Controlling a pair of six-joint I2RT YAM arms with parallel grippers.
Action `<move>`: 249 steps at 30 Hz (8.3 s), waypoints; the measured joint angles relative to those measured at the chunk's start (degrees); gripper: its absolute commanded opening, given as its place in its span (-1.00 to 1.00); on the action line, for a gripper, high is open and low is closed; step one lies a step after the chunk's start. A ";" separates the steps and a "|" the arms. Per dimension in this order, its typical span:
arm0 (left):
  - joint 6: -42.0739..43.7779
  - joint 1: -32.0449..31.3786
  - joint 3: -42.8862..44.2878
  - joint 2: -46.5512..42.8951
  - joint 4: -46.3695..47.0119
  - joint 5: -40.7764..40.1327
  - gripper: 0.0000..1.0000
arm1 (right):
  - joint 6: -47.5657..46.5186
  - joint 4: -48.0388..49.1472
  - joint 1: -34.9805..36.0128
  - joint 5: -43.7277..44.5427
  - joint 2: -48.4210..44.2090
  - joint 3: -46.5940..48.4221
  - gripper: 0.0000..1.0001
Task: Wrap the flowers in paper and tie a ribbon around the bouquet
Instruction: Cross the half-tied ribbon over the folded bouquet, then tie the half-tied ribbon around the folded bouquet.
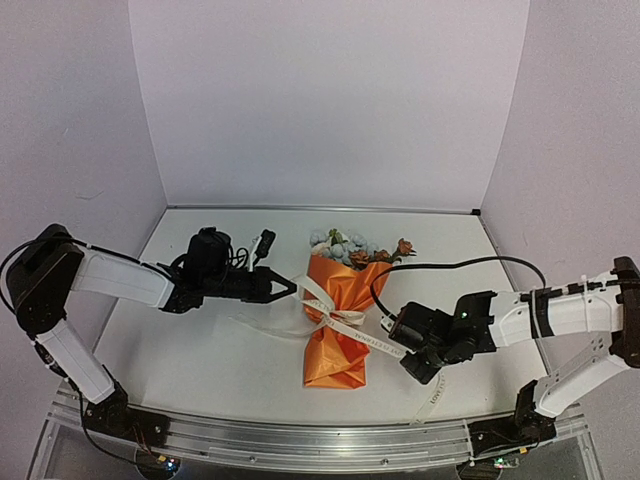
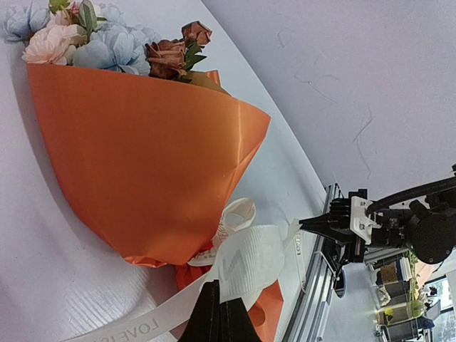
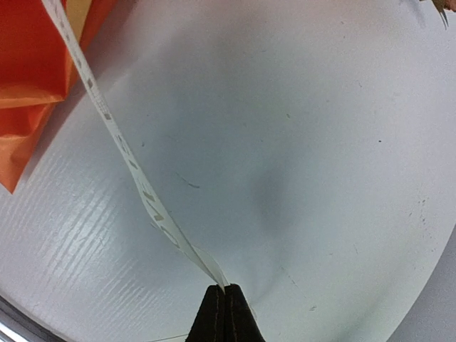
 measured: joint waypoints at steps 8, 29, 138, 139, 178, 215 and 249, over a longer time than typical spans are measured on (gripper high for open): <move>-1.04 0.04 -5.48 -3.44 1.71 -0.03 -1.00 | 1.31 -0.63 0.00 5.10 0.55 0.04 -1.00; 14.47 -12.47 -8.92 -10.78 -8.38 -1.74 -0.95 | 7.92 12.24 0.00 6.57 3.89 -3.58 -1.00; 5.29 -16.88 -19.63 -16.65 -10.40 -30.08 -0.21 | 5.21 19.37 -4.92 -18.63 8.12 10.05 -1.00; 5.26 -16.88 -19.63 -17.14 -10.56 -30.15 -0.15 | 5.21 19.32 -4.92 -18.98 8.20 10.05 -1.00; 35.08 -10.71 21.95 10.59 -34.05 -7.96 -0.18 | 21.26 30.22 -4.91 -19.35 10.18 7.71 -1.00; 34.91 -10.71 22.58 11.97 -31.89 -7.18 -1.00 | 25.93 37.89 -5.68 -15.55 13.61 7.35 -1.00; 34.43 -10.39 18.60 8.20 -27.15 -4.31 -0.93 | 33.37 66.66 -9.53 -19.67 23.57 3.67 -1.00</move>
